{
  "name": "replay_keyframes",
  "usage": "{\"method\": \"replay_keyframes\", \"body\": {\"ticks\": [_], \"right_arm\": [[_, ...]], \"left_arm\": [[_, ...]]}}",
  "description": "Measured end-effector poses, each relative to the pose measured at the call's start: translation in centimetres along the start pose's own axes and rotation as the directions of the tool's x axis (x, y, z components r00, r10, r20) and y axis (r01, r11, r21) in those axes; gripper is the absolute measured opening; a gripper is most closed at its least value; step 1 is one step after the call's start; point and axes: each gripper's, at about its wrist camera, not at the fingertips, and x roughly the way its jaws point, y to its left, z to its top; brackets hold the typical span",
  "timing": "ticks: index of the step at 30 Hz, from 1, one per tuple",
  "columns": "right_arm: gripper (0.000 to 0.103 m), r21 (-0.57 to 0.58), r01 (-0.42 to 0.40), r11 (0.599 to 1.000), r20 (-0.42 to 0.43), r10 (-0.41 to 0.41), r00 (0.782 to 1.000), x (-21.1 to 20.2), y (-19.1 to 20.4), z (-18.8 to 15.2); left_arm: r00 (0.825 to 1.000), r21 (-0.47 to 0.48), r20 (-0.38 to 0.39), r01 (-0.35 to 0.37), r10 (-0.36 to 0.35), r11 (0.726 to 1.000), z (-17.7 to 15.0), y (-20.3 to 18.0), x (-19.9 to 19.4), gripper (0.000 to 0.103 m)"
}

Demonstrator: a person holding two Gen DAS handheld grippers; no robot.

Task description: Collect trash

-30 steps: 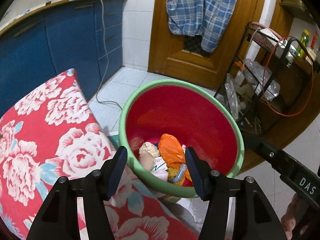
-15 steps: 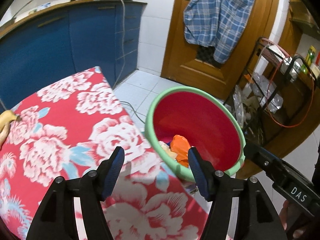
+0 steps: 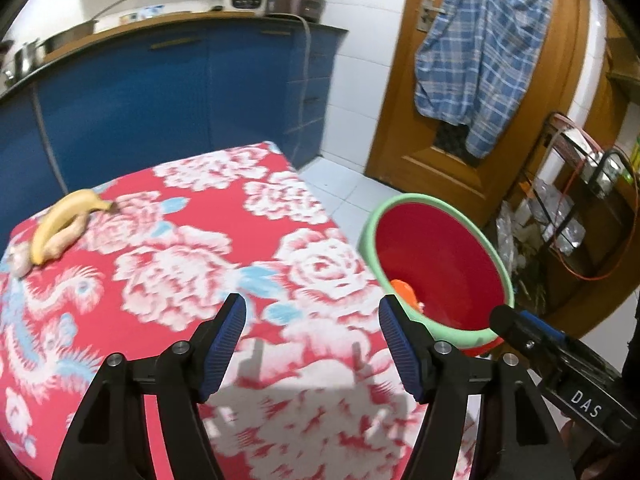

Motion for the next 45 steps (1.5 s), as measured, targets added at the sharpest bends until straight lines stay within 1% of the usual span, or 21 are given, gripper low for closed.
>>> {"method": "replay_keyframes", "body": {"ticks": [5,12,18,22,26,29,35,40,45], "right_arm": [[0.060,-0.048,-0.023,0.999,0.008,0.024,1.000,-0.6,2.3,-0.6],[0.060,-0.127,-0.070,0.989,0.031,0.074,0.997,-1.7,5.6,-1.7],[0.060,-0.192,-0.101,0.976,0.042,0.111,0.993,-2.3,8.1,-3.0],[0.060,-0.214,-0.113,0.970,0.068,0.131,0.989,-2.8,9.2,-3.7],[0.062,-0.230,-0.136,0.964,0.085,0.159,0.984,-3.1,10.1,-4.4],[0.062,-0.250,-0.137,0.959,0.094,0.165,0.982,-3.1,10.8,-4.8],[0.062,-0.256,-0.155,0.954,0.077,0.180,0.981,-2.6,11.7,-5.7],[0.062,-0.270,-0.152,0.951,0.075,0.178,0.981,-2.3,11.9,-6.2],[0.062,-0.278,-0.144,0.950,0.074,0.171,0.983,-2.1,12.0,-6.4]], "left_arm": [[0.998,-0.034,0.018,-0.065,0.066,0.997,-0.8,2.3,-1.7,0.073],[0.991,-0.082,0.039,-0.121,0.124,0.989,-1.9,5.0,-4.2,0.074],[0.984,-0.126,0.054,-0.160,0.168,0.979,-3.1,7.1,-6.1,0.075],[0.974,-0.154,0.067,-0.203,0.216,0.967,-4.0,8.4,-7.3,0.075],[0.967,-0.181,0.088,-0.220,0.238,0.959,-4.8,9.3,-8.2,0.075],[0.962,-0.192,0.101,-0.231,0.254,0.954,-5.2,9.8,-8.7,0.075],[0.958,-0.208,0.108,-0.239,0.265,0.948,-5.8,10.4,-8.9,0.076],[0.955,-0.216,0.115,-0.245,0.273,0.945,-6.2,10.7,-9.1,0.076],[0.945,-0.217,0.122,-0.271,0.302,0.938,-6.4,10.9,-9.1,0.076]]}}
